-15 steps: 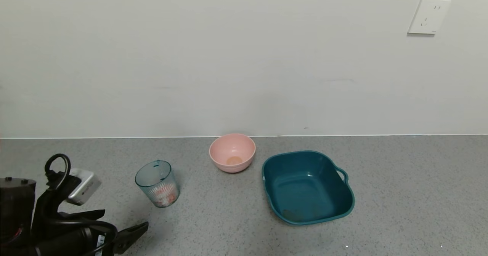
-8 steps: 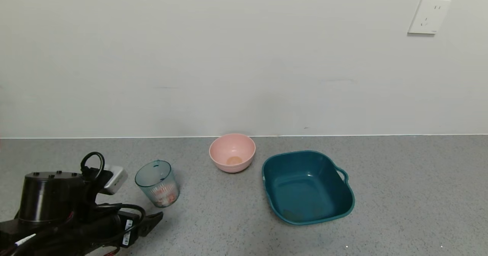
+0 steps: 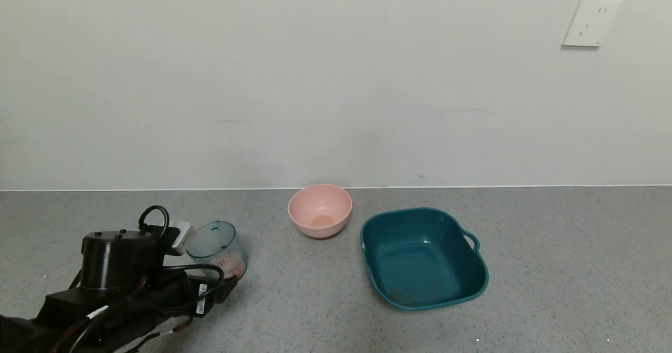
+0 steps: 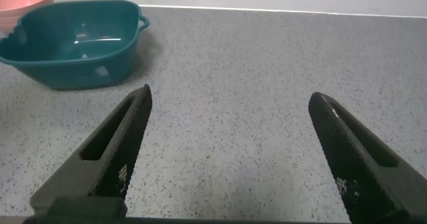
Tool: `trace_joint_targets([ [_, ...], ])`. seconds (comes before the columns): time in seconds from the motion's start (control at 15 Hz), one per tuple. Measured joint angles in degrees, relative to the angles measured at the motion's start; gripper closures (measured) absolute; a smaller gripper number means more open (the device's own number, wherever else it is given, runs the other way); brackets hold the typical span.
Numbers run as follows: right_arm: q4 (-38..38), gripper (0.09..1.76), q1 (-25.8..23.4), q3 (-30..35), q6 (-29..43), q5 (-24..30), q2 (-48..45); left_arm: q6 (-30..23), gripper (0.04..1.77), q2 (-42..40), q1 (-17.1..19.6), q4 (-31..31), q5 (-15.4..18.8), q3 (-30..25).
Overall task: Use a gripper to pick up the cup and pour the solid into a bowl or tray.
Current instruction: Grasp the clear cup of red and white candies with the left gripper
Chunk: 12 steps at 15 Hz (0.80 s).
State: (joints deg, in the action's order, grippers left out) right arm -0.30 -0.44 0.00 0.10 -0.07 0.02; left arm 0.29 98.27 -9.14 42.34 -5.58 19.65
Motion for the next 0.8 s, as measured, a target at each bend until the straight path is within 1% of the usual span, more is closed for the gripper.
trace_joint_targets([
  [0.33,0.0,0.14,0.0,0.0,0.0,0.0,0.0,-0.5,0.09,2.9,0.0,1.3,0.0,0.4],
  [0.53,0.0,0.14,0.0,0.0,0.0,0.0,0.0,-0.6,0.09,4.9,0.0,7.3,0.0,0.2],
  [0.73,0.0,0.14,0.0,0.0,0.0,0.0,0.0,-2.1,0.09,7.5,-0.1,12.9,-0.1,-0.5],
  [0.8,0.0,0.14,0.0,0.0,0.0,0.0,0.0,-2.2,0.09,8.0,-0.1,13.8,-0.1,-0.8],
])
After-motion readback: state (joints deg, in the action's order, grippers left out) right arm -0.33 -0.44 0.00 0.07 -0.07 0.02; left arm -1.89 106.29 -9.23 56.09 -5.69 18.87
